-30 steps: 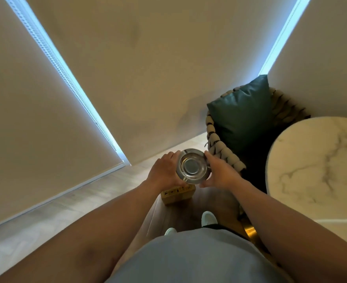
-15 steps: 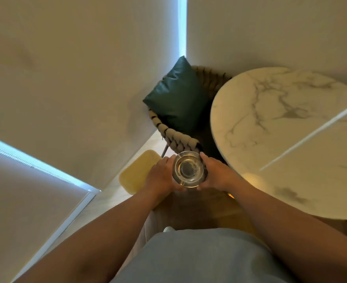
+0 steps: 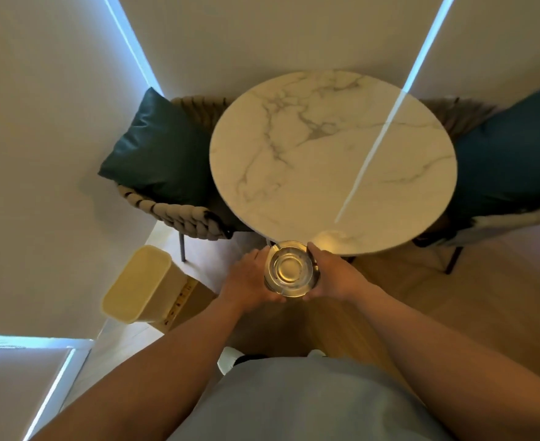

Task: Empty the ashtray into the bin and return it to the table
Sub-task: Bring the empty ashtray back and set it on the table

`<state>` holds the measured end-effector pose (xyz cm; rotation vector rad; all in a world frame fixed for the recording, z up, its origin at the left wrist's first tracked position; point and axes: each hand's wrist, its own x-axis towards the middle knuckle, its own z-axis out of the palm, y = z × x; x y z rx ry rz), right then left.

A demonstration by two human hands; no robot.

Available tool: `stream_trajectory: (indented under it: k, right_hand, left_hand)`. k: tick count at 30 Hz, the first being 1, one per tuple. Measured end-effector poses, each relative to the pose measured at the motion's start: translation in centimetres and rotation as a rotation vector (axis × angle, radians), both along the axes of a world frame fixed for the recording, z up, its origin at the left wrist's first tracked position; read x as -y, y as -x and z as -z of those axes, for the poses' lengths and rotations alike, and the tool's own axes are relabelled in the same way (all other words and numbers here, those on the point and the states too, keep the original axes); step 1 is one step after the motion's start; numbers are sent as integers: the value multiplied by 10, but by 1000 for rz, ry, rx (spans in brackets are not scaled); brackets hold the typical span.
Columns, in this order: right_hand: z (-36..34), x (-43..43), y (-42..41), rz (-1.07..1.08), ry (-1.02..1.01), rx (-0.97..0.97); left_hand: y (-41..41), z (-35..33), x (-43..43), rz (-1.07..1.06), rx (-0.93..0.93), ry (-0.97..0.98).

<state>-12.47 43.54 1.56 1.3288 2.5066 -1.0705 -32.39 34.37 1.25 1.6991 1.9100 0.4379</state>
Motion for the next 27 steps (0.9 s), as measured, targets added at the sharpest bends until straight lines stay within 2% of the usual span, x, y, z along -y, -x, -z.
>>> stream_trajectory:
  k: [6,12,17,27]
  right_hand:
    - [5,3,-62,75,22,9]
    - [7,-6,-87,132,21,-20]
    - [10,-28,-88,159,13,-56]
    - [23,-125,-46,194,24,22]
  left_hand:
    - [-56,2,-10,77,-17,22]
    - [-76,2,-32,124,-14,35]
    - [-73,6,-61,163,-3,71]
    - [-30,22,-164,173,50,58]
